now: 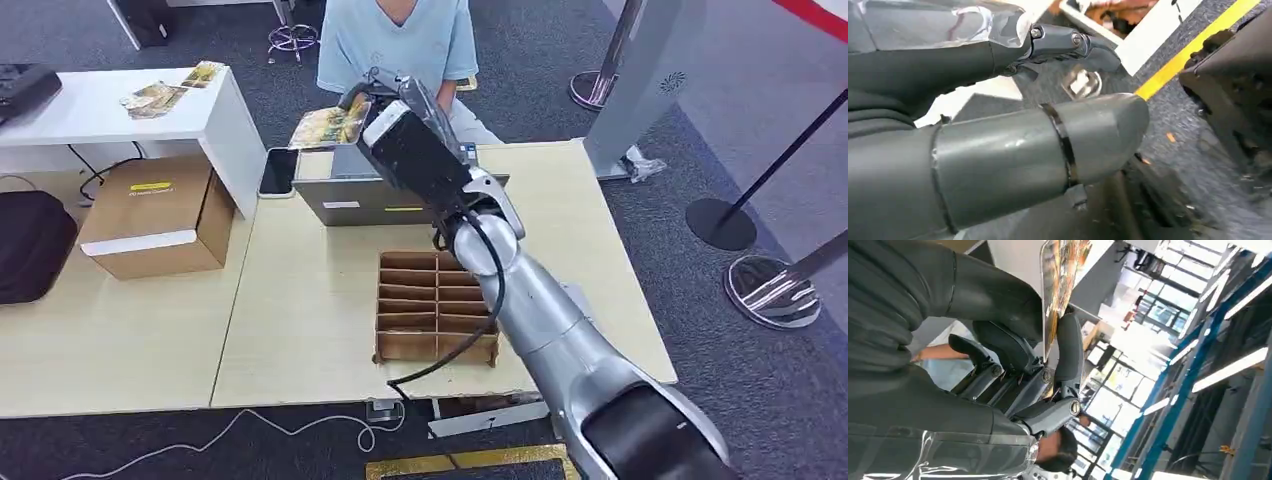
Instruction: Pass the card to the sensor for recognition and then transmit it.
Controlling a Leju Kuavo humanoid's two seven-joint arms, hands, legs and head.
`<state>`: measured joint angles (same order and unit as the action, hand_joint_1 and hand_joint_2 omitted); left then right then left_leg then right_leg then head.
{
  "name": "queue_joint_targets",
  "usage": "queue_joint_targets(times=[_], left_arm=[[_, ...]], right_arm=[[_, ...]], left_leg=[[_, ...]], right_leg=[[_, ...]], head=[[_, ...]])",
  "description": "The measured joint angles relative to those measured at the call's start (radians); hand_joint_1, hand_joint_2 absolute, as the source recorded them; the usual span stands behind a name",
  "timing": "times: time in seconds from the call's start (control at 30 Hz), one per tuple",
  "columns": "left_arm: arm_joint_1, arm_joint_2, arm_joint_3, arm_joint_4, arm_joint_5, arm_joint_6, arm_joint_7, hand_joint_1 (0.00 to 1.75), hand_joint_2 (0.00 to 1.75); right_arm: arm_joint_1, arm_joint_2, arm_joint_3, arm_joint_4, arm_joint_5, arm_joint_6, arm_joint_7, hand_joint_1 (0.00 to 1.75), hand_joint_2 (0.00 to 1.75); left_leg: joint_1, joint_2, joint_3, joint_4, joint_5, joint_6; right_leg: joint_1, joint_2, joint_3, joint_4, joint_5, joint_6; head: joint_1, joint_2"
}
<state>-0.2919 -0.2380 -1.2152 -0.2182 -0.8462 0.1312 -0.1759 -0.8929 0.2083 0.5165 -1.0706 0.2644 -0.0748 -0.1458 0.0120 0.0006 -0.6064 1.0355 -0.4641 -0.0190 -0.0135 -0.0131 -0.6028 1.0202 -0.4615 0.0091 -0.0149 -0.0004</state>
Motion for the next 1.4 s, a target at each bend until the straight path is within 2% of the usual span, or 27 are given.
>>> queue_joint_targets(times=[0.33,0.67,1.03,1.4], left_arm=[[0.044,0.007,0.157,0.003,0.126,0.0,0.018,0.0,0.0],[0.062,0.008,0.226,0.006,0.167,0.0,0.039,0.0,0.0],[0.075,0.009,0.275,0.008,0.201,0.0,0.056,0.0,0.0],[0.086,0.01,0.316,0.011,0.229,0.0,0.06,0.0,0.0]], right_arm=[[-0.207,0.0,-0.001,0.303,0.01,-0.042,0.066,1.75,1.75],[-0.342,0.022,0.008,0.544,0.072,-0.128,0.172,1.75,1.75],[-0.383,0.025,0.027,0.658,0.12,-0.169,0.234,1.75,1.75],[-0.393,0.022,0.032,0.705,0.13,-0.186,0.27,1.75,1.75]], left_leg=[[0.0,0.0,0.0,0.0,0.0,0.0],[0.0,0.0,0.0,0.0,0.0,0.0],[0.0,0.0,0.0,0.0,0.0,0.0],[0.0,0.0,0.0,0.0,0.0,0.0]], right_leg=[[0.0,0.0,0.0,0.0,0.0,0.0],[0.0,0.0,0.0,0.0,0.0,0.0],[0.0,0.0,0.0,0.0,0.0,0.0],[0.0,0.0,0.0,0.0,0.0,0.0]], head=[[0.0,0.0],[0.0,0.0],[0.0,0.0],[0.0,0.0]])
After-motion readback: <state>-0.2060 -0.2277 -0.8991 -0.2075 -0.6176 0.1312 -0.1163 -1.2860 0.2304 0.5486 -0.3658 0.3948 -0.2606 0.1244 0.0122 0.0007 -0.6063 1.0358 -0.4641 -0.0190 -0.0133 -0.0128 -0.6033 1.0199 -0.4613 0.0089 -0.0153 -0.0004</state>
